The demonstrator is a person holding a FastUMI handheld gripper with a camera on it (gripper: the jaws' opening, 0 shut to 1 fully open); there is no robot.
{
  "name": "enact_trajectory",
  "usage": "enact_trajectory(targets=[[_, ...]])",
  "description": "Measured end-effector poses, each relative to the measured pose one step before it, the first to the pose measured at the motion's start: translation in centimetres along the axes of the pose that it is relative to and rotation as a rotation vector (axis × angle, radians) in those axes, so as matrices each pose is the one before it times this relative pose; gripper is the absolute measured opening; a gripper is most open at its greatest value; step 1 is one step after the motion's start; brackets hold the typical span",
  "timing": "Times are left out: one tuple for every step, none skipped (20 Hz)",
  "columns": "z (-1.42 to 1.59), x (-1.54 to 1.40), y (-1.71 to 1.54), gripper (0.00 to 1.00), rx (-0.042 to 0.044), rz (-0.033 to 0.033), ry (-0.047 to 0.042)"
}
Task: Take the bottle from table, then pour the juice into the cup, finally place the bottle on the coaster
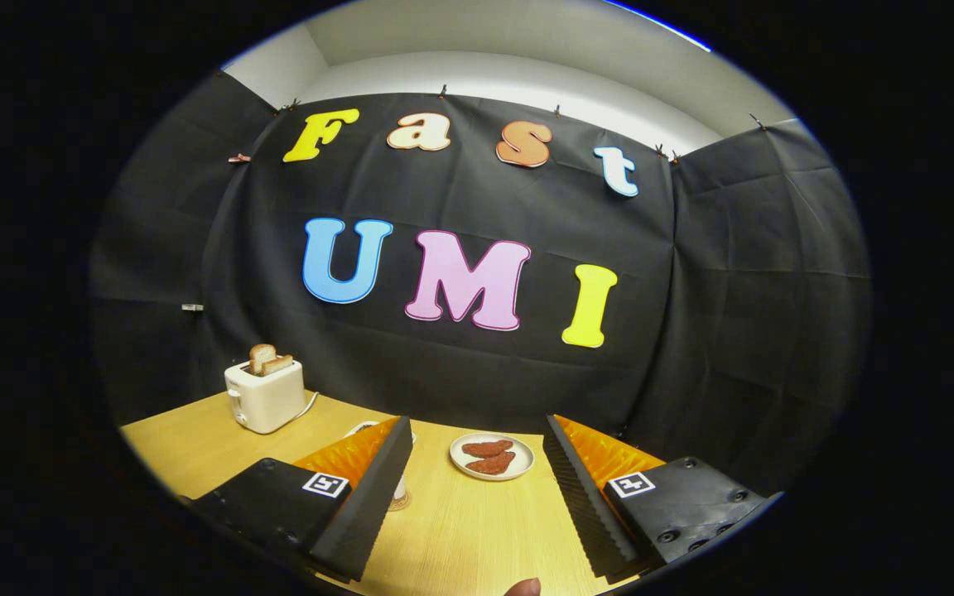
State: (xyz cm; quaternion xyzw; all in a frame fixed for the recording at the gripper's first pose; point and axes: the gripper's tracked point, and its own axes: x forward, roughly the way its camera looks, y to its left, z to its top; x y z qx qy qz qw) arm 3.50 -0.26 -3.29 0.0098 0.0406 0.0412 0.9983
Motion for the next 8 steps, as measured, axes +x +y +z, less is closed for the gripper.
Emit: enact_trajectory(targets=[[-0.332,-0.214,-0.067,0.97,-0.00199,-0.00003,0.01031],[-0.193,-0.148,-0.394,0.98,-0.00316,-0.00729,0.00539],[-0.152,-0.077,-0.359,0.97,-0.00045,-0.00685,0.00352],[-0.151,-0.094,-0.343,0.97,0.00403,-0.00671,0.00520],[-0.220,-0.163,-0.259,0.97,0.00763,-0.00554,0.00533],[-0.144,-0.112,-0.150,0.97,0.00910,-0.00222,0.00615],[-0.194,-0.088,-0.248,0.97,0.00707,-0.00900,0.00904],[0.105,-0.180,-0.343,0.97,0.00649,-0.00943,-0.00119]])
